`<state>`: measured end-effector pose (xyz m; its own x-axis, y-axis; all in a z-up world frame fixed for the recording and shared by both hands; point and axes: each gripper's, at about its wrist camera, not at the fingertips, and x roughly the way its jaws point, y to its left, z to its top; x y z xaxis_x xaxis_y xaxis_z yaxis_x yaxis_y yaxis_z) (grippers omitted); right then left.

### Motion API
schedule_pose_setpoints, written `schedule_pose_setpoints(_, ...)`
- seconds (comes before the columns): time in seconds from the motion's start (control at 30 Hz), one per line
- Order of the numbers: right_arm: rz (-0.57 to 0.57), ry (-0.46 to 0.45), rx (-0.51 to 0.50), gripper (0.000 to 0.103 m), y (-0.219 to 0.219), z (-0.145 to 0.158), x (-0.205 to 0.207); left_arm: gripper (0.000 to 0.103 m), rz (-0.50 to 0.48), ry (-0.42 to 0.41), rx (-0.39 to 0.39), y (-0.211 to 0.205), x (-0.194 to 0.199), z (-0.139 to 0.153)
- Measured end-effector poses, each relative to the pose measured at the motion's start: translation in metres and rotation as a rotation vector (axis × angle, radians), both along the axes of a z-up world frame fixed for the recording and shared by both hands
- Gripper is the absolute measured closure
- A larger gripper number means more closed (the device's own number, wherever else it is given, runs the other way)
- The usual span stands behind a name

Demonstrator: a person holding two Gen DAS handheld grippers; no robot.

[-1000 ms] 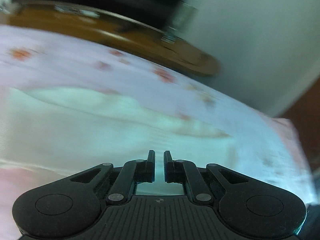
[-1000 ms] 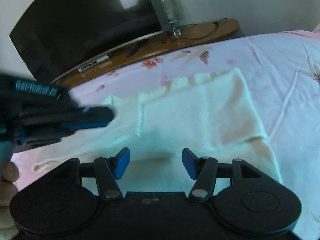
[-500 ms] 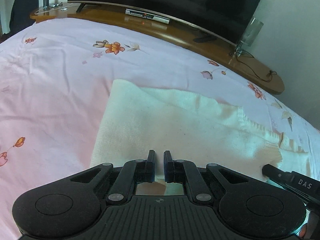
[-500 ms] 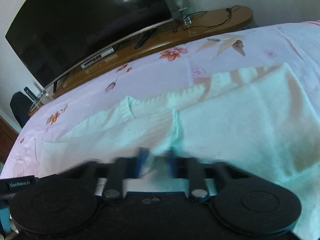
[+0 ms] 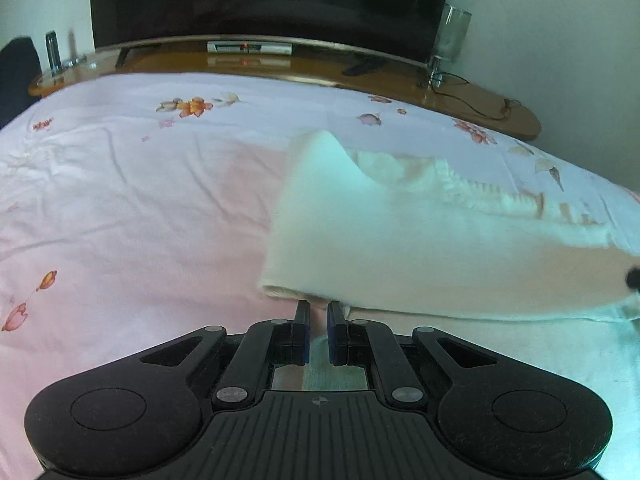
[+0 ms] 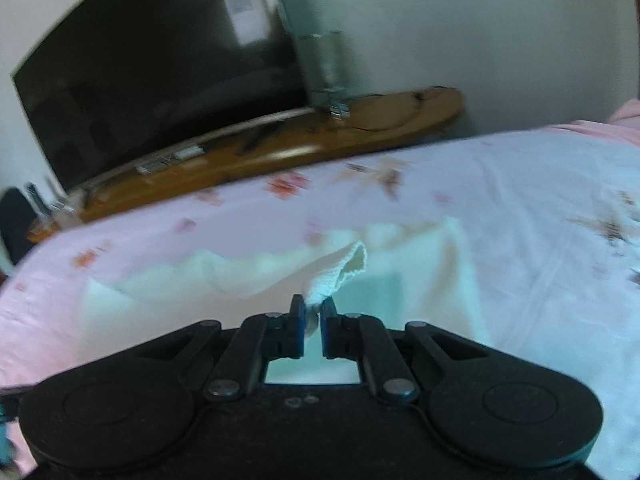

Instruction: Fold small clothes

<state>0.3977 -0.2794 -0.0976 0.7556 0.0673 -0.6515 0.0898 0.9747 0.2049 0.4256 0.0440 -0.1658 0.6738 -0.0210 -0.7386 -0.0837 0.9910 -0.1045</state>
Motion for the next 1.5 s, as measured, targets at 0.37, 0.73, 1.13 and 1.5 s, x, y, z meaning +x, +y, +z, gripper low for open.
schedule_pose_setpoints(0.37, -0.063, 0.078, -0.027, 0.084, -0.017, -0.034, 0.002, 0.097, 0.036, -0.041, -0.012, 0.01, 0.004, -0.005)
schedule_pose_setpoints(0.73, -0.058, 0.006, -0.048, 0.098, -0.019, -0.025, -0.004, 0.097, 0.163, -0.109, -0.03, 0.024, 0.001, -0.01)
schedule_pose_setpoints(1.13, -0.094, 0.065, 0.023, 0.088, -0.031, -0.039, 0.001, 0.096, 0.015, -0.116, -0.021, 0.014, -0.018, -0.006)
schedule_pose_setpoints(1.5, -0.075, 0.07, 0.022, 0.082, -0.027, -0.039, -0.001, 0.096, 0.051, -0.086, -0.069, 0.016, -0.003, -0.012)
